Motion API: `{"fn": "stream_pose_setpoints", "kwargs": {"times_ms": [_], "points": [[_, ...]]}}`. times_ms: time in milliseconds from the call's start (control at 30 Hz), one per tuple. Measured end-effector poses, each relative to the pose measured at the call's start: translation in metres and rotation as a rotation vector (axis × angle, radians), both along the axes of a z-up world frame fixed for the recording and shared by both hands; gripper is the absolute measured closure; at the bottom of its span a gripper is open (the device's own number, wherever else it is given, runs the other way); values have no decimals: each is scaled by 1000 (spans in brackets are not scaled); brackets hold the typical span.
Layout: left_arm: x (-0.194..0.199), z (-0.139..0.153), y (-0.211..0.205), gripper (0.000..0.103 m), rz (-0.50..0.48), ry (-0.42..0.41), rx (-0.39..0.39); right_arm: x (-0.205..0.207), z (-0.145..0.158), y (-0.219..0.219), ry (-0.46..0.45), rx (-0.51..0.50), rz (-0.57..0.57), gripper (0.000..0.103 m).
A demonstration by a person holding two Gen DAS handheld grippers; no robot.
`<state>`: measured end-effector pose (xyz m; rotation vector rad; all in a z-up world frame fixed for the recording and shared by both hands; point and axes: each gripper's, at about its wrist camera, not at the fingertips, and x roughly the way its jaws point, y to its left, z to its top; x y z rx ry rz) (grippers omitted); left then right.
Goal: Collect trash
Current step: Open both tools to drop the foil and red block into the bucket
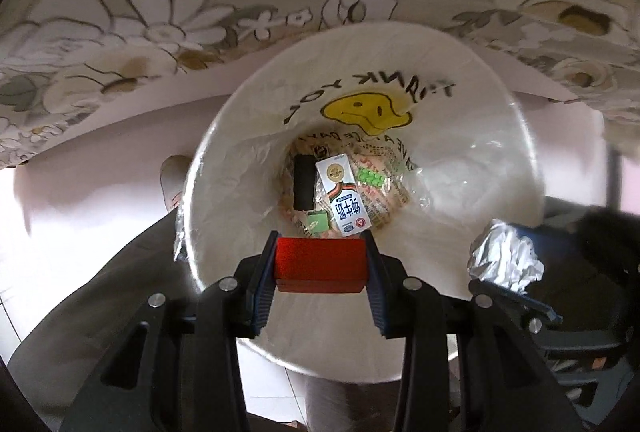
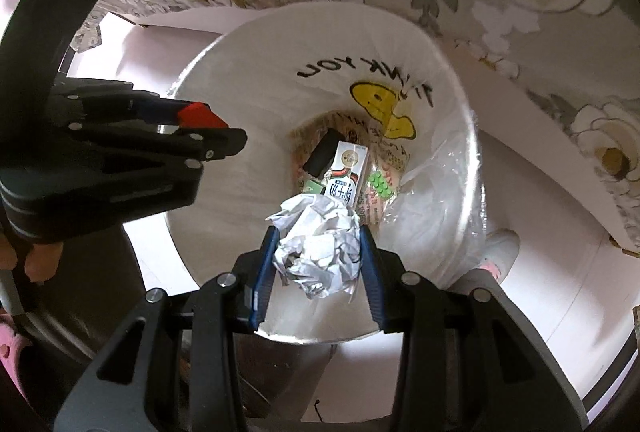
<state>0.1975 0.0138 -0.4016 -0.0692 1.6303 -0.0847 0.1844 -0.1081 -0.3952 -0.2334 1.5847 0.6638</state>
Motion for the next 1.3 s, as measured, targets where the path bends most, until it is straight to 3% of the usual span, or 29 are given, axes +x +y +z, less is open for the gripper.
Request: {"fn": "stream_pose_setpoints", "kwargs": {"times_ms": [367,700,833,1167,1300], "points": [[8,-38,0,61,22,77,13,7,-30,3,60,-46,-19,62],[11,-53,-6,61,-2,111,46,13,-49,10,61,-92,-30,58],[11,-55,-11,47,-24,121,60,15,-57,12,65,-136,-31,52],[11,-52,-14,43,-44,113,60,16,-50,9,45,-120,-36,50],[11,-49,-12,43,-34,108,56,16,-43,6,31,-132,-39,44]]}}
